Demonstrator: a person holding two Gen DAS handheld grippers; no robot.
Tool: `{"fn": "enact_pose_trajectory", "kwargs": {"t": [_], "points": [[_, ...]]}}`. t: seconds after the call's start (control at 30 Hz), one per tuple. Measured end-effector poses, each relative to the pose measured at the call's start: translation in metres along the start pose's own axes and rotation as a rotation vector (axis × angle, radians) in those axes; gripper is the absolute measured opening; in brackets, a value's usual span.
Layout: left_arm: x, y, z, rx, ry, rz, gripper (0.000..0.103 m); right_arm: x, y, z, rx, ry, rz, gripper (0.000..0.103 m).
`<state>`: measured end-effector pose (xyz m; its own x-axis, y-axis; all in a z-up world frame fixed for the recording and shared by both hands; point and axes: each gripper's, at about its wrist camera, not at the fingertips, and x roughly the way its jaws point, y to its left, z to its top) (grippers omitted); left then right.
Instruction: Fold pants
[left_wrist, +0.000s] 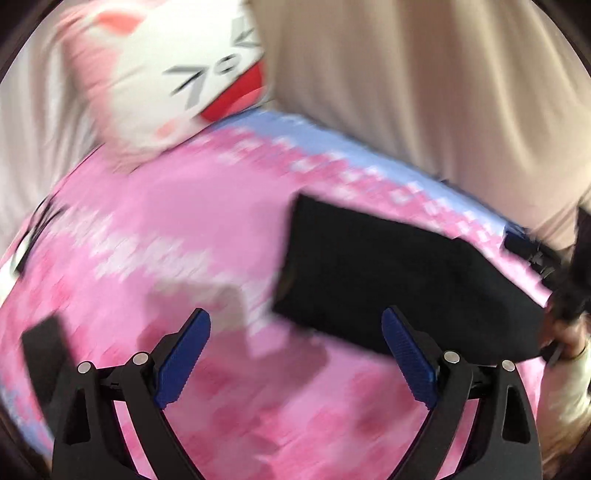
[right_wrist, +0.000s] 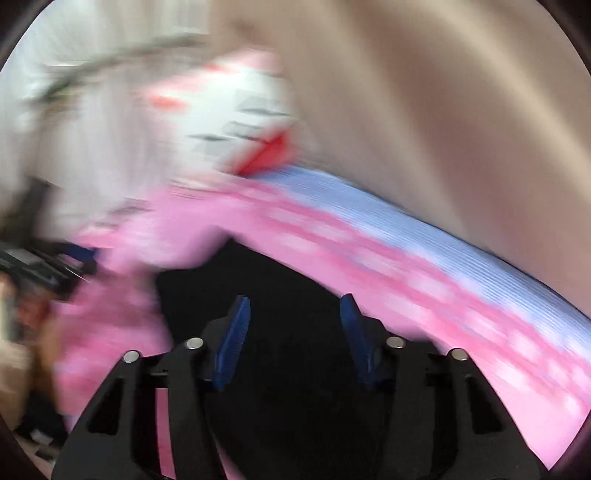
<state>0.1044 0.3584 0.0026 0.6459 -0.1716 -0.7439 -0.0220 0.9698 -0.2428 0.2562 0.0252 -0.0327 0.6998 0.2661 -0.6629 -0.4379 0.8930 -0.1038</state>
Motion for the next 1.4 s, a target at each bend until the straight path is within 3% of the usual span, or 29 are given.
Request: {"fn": "enact_pose_trajectory", "kwargs": {"t": [0.1, 0.17, 0.2, 0.27, 0.33, 0.4, 0.43, 0.47, 0.5, 0.57, 0.6, 0.67, 0.7, 0.77, 0.87, 0.93, 1.0, 1.1, 1.17, 1.27, 1.3, 1.33, 1.4], "points": [[0.047, -0.027, 0.016, 0.060, 0.061, 0.049, 0.092, -0.002, -0.026, -0.037, 0.066, 0.070, -0.049, 0.049], [0.101, -0.029, 0.012, 0.092, 0.212, 0.209, 0.092, -0.001, -0.036, -0.051, 0.089, 0.093, -0.071, 0.049], [0.115, -0.025, 0.006, 0.093, 0.256, 0.264, 0.098, 0.003, -0.042, -0.053, 0.101, 0.090, -0.097, 0.049], [0.111, -0.007, -0.001, 0.012, 0.210, 0.187, 0.098, 0.012, -0.054, -0.047, 0.100, 0.084, -0.135, 0.049], [0.104, -0.005, -0.005, 0.014, 0.212, 0.195, 0.098, 0.030, -0.053, -0.038, 0.078, 0.089, -0.091, 0.049], [0.103, -0.006, -0.008, 0.032, 0.193, 0.202, 0.098, 0.068, -0.035, -0.030, -0.039, 0.136, -0.015, 0.047], [0.101, -0.005, -0.012, 0.030, 0.190, 0.200, 0.098, 0.092, -0.026, -0.030, -0.114, 0.189, -0.069, 0.047], [0.102, -0.003, -0.012, 0.030, 0.191, 0.200, 0.098, 0.109, -0.033, -0.028, -0.149, 0.160, -0.131, 0.063], [0.101, -0.002, -0.012, 0.029, 0.192, 0.200, 0.098, 0.112, -0.043, -0.022, -0.110, 0.156, -0.148, 0.069], [0.099, -0.003, -0.015, 0.031, 0.198, 0.199, 0.098, 0.100, -0.068, -0.008, 0.023, 0.135, -0.155, 0.058], [0.097, -0.003, -0.016, 0.028, 0.201, 0.199, 0.098, 0.092, -0.068, -0.006, 0.036, 0.116, -0.146, 0.060], [0.098, -0.006, -0.018, 0.031, 0.211, 0.206, 0.098, 0.079, -0.051, -0.008, 0.002, 0.092, -0.061, 0.059], [0.100, -0.006, -0.016, 0.032, 0.215, 0.207, 0.098, 0.085, -0.039, -0.016, -0.051, 0.121, -0.023, 0.057], [0.102, -0.005, -0.014, 0.024, 0.228, 0.203, 0.098, 0.102, -0.030, -0.035, -0.117, 0.199, -0.055, 0.058], [0.093, -0.007, -0.009, -0.027, 0.233, 0.183, 0.094, 0.055, -0.051, -0.043, 0.049, 0.108, 0.002, 0.058], [0.068, -0.025, -0.003, -0.031, 0.147, 0.154, 0.093, 0.013, -0.064, -0.059, 0.084, 0.042, 0.021, 0.058], [0.051, -0.051, 0.006, -0.003, 0.065, 0.135, 0.093, -0.015, -0.095, -0.086, 0.128, 0.064, -0.087, 0.059], [0.055, -0.110, 0.022, 0.089, -0.029, 0.199, 0.096, -0.046, -0.163, -0.132, 0.273, 0.114, -0.202, 0.059], [0.087, -0.143, 0.025, 0.145, 0.007, 0.280, 0.096, -0.064, -0.194, -0.164, 0.305, 0.159, -0.266, 0.058], [0.159, -0.158, 0.016, 0.227, 0.161, 0.444, 0.098, -0.114, -0.256, -0.215, 0.427, 0.157, -0.373, 0.058], [0.170, -0.152, 0.013, 0.216, 0.171, 0.463, 0.098, -0.140, -0.278, -0.232, 0.491, 0.151, -0.447, 0.059], [0.166, -0.143, 0.014, 0.153, 0.146, 0.423, 0.098, -0.160, -0.291, -0.242, 0.538, 0.126, -0.470, 0.061], [0.163, -0.136, 0.018, 0.076, 0.176, 0.400, 0.098, -0.192, -0.311, -0.261, 0.611, 0.061, -0.443, 0.061]]}}
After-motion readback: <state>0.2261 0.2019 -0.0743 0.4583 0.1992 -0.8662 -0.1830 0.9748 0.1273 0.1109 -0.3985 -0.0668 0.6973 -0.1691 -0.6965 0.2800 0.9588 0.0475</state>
